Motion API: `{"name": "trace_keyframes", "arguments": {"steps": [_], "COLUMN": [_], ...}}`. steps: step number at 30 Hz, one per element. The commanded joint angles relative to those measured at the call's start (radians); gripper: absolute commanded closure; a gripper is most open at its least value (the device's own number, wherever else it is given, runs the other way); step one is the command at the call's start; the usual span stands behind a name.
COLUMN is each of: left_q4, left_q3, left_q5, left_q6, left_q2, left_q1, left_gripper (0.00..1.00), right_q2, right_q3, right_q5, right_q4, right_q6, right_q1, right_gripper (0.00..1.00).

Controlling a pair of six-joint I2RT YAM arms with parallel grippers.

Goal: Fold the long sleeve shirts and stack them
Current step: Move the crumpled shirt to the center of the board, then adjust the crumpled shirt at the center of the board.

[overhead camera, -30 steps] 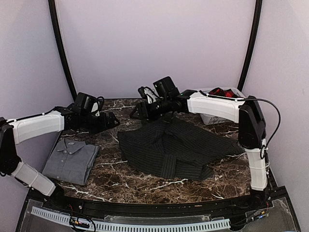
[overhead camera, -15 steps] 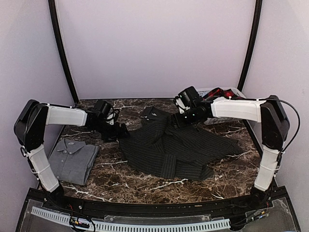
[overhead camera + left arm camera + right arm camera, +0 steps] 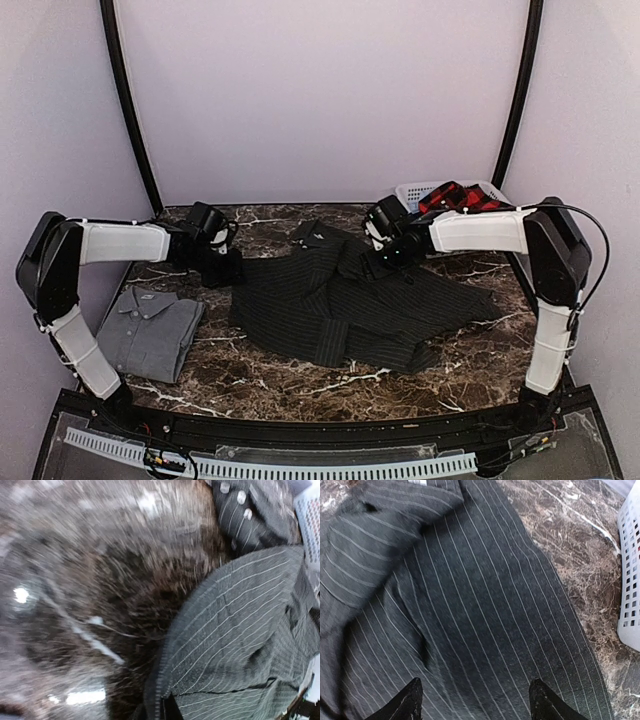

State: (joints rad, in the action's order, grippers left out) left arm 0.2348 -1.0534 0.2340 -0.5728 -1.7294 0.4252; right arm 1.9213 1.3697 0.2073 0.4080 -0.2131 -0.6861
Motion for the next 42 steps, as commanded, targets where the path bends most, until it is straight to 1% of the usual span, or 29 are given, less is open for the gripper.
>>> {"name": "trace_keyframes", "arguments": {"steps": [1,4,6,8,11,16,21,24,28,32,34,35,40,42], "left_q4": [0.097,0.131,0.134,0.141,0.153,0.145,0.146,0.149,0.153,0.159,0.164,0.165,0.174,0.178], "left_q3": [0.007,0.012,0.011,-0.004,-0.033,-0.052,-0.075,-0.089,-0.104,-0.12,-0.125,-0.126,-0.131,-0.136], "left_q5": [-0.282,-0.338,-0.329,-0.312,-0.295,-0.263,-0.265,-0.259,-0.26,-0.265,-0.267,-0.268,-0.269,-0.274], "left_q6": [-0.004,-0.002,0.007,0.018,0.028,0.038,0.043,0.044,0.047,0.053,0.055,0.056,0.06,0.063], "left_q2": [0.188,0.248,0.262,0.257,0.242,0.224,0.209,0.202,0.201,0.2,0.199,0.199,0.203,0.209], "left_q1": [-0.045,-0.083,-0.122,-0.137,-0.14,-0.14,-0.141,-0.141,-0.141,-0.145,-0.148,-0.151,-0.16,-0.164], "left_gripper": [1.0,1.0,1.0,1.0,1.0,1.0,1.0,1.0,1.0,1.0,1.0,1.0,1.0,1.0], "right_q2": [0.024,0.034,0.041,0.049,0.069,0.071,0.115,0.155,0.214,0.262,0.267,0.264,0.222,0.193], "right_q3": [-0.015,-0.014,-0.01,-0.006,0.01,0.036,0.098,0.141,0.196,0.244,0.258,0.259,0.245,0.231], "right_q5": [0.019,0.038,0.056,0.068,0.069,-0.041,-0.035,-0.031,-0.027,-0.013,0.024,0.051,0.157,0.191], "right_q4": [-0.035,-0.041,-0.041,-0.046,-0.047,-0.074,-0.068,-0.065,-0.059,-0.046,-0.028,-0.024,-0.003,0.005], "right_q6": [0.014,0.009,-0.002,-0.019,-0.048,-0.064,-0.05,-0.054,-0.058,-0.061,-0.072,-0.078,-0.103,-0.109], "right_q1": [0.004,0.004,0.007,0.012,0.032,0.007,-0.071,-0.098,-0.113,-0.115,-0.115,-0.113,-0.095,-0.087], "right_gripper": [0.3,0.29,0.29,0.29,0.29,0.29,0.29,0.29,0.29,0.34,0.42,0.48,0.89,0.99]}}
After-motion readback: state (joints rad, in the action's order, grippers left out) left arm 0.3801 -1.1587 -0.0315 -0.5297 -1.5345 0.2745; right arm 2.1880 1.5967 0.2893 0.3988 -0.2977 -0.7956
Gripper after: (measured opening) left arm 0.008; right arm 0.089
